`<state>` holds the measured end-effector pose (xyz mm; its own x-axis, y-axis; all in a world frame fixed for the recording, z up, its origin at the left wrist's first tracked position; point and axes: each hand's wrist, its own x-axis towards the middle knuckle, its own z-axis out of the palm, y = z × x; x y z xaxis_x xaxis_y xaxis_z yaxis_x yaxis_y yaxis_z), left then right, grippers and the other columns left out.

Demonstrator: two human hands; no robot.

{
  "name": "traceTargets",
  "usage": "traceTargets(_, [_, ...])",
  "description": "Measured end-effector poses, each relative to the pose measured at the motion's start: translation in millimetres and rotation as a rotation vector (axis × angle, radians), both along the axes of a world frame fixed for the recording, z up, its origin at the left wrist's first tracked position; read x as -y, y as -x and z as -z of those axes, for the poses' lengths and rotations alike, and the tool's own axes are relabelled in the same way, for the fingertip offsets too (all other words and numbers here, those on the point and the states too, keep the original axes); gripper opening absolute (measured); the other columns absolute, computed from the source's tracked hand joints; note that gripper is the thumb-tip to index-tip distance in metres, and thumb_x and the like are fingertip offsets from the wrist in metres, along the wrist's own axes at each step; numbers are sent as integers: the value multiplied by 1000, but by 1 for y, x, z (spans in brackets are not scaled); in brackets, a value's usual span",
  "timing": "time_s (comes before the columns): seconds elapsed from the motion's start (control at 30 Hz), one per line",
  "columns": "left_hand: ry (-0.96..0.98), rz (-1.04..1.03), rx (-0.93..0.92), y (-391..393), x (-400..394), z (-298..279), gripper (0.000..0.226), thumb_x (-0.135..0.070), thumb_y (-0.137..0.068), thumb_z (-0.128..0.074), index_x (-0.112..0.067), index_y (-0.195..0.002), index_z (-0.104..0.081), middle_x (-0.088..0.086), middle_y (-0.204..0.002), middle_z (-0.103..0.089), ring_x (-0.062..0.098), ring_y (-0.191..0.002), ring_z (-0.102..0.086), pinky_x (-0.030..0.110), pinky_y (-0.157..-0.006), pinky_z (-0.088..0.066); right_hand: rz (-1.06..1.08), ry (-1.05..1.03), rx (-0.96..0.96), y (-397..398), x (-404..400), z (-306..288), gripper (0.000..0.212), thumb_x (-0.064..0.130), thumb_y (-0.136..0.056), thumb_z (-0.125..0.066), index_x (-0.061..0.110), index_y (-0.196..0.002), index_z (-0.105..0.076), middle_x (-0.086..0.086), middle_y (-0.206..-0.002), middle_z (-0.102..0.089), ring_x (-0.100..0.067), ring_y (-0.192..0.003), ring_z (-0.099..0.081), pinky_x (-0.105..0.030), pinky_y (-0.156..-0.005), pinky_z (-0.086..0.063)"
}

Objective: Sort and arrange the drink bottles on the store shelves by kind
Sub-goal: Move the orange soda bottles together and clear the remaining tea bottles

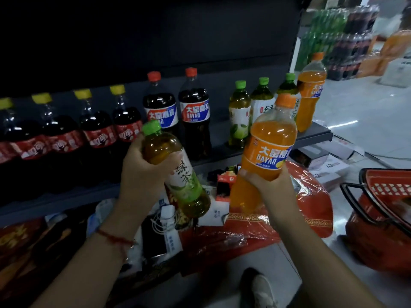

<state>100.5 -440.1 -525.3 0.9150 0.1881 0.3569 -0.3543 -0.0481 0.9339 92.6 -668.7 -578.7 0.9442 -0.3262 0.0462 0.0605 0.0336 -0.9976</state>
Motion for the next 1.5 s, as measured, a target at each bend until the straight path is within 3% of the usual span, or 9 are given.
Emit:
traceTargets(0.1, [57,-28,-56,5,-22,20,45,-24,-61,-81,-23,-104,-65,-2,-95,-72,14,-87,-72,24,-67,-56,-8,19,24,-11,-8,-3,62,26,-68,-87,30,-121,-54,11,-108,-69,-7,-95,-67,-27,-75,-51])
traceTargets(0.27, [8,-56,-56,7,-33,24,52,-21,-66,-86,-17,-112,-62,-3,-97,-69,2,-82,-69,13,-61,-52,-49,89,50,-55,-18,-30,61,25,-67,-88,27,-120,-58,11,-107,-69,-9,-94,-67,-29,-75,-53])
traceTargets(0.47, [1,-62,-88,1,-35,29,46,-17,-72,-86,-32,-107,-60,-10,-94,-68,-1,-80,-68,14,-61,-52,-36,281,30,-123,-31,-51,69,27,-61,-92,21,-122,-60,3,-112,-71,-19,-102,-67,-48,-95,-53])
traceTargets(0.6, [25,-48,-120,0,-31,33,42,-19,-74,-83,-30,-108,-60,-10,-93,-68,-3,-79,-67,13,-60,-51,15,429,91,-149,-38,-49,54,17,-63,-90,20,-110,-62,-1,-108,-71,-18,-98,-67,-44,-92,-55])
traceTargets(0.87, [59,-34,-160,-7,-26,37,37,-22,-74,-82,-35,-100,-60,-19,-91,-68,-7,-80,-65,6,-57,-48,51,492,59,-170,-47,-26,54,21,-63,-90,22,-106,-58,4,-103,-68,-14,-93,-64,-33,-85,-53])
traceTargets(1.03, [86,-52,-197,-12,-24,38,36,-23,-75,-82,-31,-102,-60,-11,-92,-67,-9,-75,-64,5,-52,-45,110,429,51,-176,-55,-22,68,23,-68,-89,15,-121,-47,5,-110,-58,-11,-100,-55,-27,-83,-44])
traceTargets(1.33, [108,-21,-179,-12,-21,34,33,-21,-76,-82,-34,-98,-61,-13,-89,-69,-4,-76,-67,10,-58,-50,143,416,58,-159,-61,-19,69,30,-79,-81,10,-133,-43,-1,-125,-53,-12,-109,-53,-28,-87,-49])
traceTargets(1.43, [92,-12,-171,-8,-21,28,32,-21,-76,-82,-34,-97,-62,-11,-88,-71,1,-76,-69,22,-63,-55,-15,414,74,-102,-71,-21,51,36,-88,-71,17,-129,-48,9,-112,-57,-8,-101,-57,-23,-81,-49])
traceTargets(1.5, [100,4,-155,-2,-22,25,31,-17,-76,-81,-31,-97,-63,-10,-87,-72,4,-76,-71,22,-62,-56,-289,480,-20,-49,-76,-23,44,53,-87,-61,31,-124,-51,18,-113,-60,-1,-95,-61,-20,-76,-47])
